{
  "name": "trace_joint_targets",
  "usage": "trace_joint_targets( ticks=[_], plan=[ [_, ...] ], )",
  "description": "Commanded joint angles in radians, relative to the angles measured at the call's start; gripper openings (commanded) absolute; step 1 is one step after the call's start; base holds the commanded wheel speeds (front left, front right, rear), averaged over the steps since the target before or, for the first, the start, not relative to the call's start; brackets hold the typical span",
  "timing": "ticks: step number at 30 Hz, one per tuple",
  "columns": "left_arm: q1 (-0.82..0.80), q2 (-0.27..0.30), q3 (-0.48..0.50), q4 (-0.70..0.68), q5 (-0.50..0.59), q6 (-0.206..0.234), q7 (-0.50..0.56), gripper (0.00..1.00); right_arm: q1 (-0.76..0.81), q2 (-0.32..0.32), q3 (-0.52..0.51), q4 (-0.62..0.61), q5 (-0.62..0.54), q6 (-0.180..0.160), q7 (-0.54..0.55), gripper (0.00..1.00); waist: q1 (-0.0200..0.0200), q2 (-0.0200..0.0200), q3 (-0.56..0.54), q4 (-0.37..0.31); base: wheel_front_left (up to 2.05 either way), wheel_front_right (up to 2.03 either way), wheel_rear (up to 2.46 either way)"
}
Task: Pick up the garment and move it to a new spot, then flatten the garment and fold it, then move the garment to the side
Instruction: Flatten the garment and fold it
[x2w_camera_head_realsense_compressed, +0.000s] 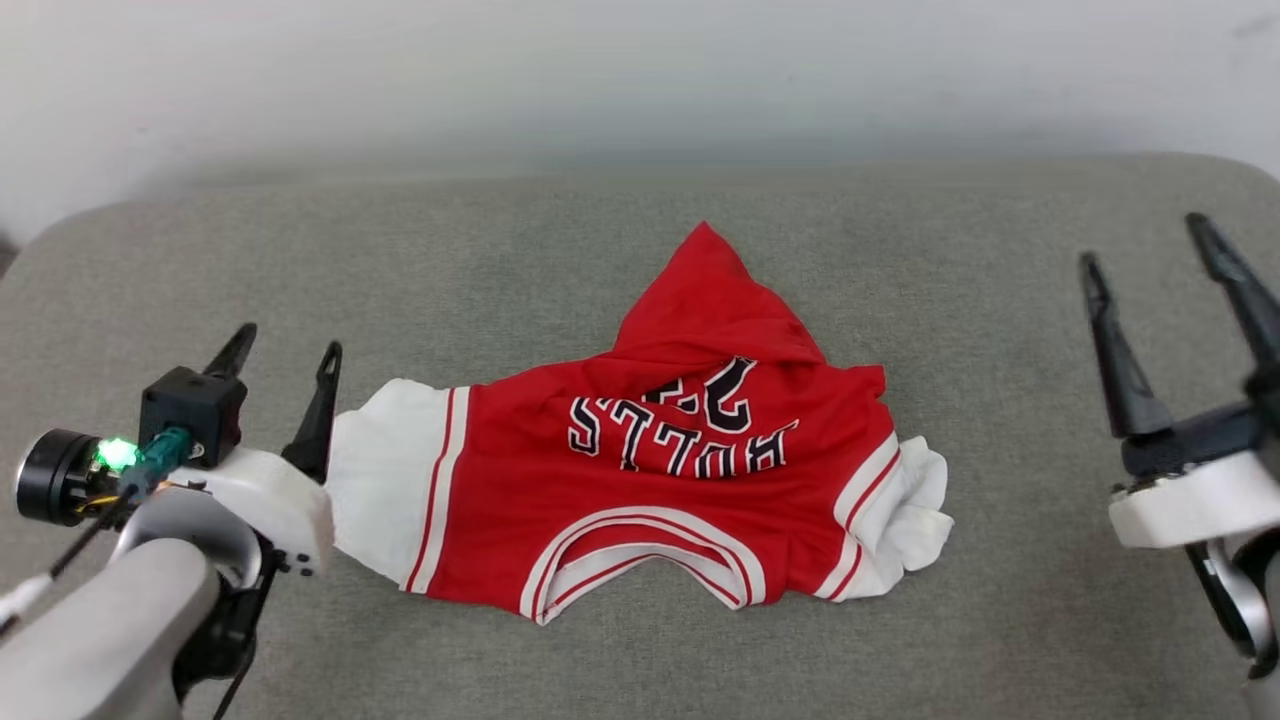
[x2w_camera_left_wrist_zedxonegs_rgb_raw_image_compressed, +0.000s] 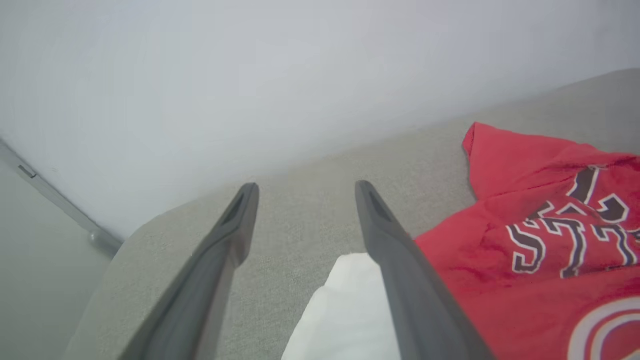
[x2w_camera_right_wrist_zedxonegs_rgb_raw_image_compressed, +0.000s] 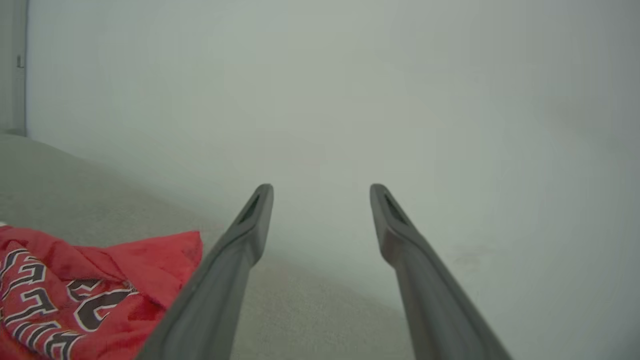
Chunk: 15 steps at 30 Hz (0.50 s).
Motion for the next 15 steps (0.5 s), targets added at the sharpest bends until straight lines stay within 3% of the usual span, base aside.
trace_joint_targets(
  ticks=[1, 3, 9, 15],
  plan=[
    [0.051, -0.025, 0.061, -0.043, 0.039, 0.035, -0.006, 1.0, -0.025, -0.043, 0.054, 0.009, 0.042, -0.001, 0.063, 1.0, 0.0, 0.0, -0.005, 0.009, 0.0, 0.0, 0.0],
    [0.089, -0.04, 0.103, -0.074, 0.071, 0.057, -0.006, 1.0, -0.04, -0.077, 0.086, 0.008, 0.072, -0.001, 0.112, 1.0, 0.0, 0.0, -0.006, 0.013, 0.0, 0.0, 0.0],
    [0.3, -0.147, 0.34, -0.193, 0.251, 0.119, -0.006, 1.0, -0.111, -0.266, 0.299, -0.016, 0.28, -0.001, 0.411, 1.0, 0.0, 0.0, 0.0, 0.031, 0.0, 0.0, 0.0],
    [0.452, -0.282, 0.525, -0.246, 0.39, 0.086, -0.005, 1.0, -0.171, -0.407, 0.503, -0.014, 0.475, -0.001, 0.698, 1.0, 0.0, 0.0, 0.021, 0.055, 0.0, 0.0, 0.0]
  ],
)
